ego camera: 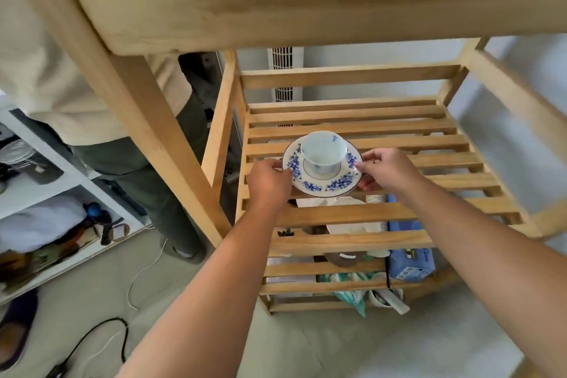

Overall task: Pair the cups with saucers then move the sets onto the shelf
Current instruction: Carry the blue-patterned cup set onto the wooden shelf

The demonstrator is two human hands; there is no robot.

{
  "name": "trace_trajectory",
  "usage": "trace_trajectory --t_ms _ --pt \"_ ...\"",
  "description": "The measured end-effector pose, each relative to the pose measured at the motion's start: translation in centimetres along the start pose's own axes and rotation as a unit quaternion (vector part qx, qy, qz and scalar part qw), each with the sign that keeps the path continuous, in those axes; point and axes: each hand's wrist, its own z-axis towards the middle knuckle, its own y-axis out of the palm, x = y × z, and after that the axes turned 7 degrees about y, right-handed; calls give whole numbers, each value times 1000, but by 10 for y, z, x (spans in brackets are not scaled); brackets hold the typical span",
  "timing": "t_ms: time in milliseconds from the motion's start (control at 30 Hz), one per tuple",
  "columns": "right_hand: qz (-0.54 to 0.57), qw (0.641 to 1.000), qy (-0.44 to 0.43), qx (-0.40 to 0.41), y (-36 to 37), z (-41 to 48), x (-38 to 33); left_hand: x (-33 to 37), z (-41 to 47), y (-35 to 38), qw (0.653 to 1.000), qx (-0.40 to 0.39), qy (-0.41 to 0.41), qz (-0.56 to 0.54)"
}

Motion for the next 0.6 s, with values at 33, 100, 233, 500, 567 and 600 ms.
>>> trace_trajectory --t_ms 33,100,233,500,567,600 --pt "-1 1000 -5 2 1 4 -3 0 4 2 1000 10 0 1" --pt "-4 1000 -19 1 4 11 -10 2 12 5 1000 29 -6 -3" --pt "-3 1000 -26 9 9 25 -18 6 25 11 999 53 -12 -2" --pt "6 1000 -10 18 12 37 -14 5 30 19 997 66 2 34" --pt "-19 998 -28 49 13 36 -12 1 26 20 993 75 39 82" --pt "-51 994 -54 77 13 33 -10 -1 22 20 987 80 70 117"
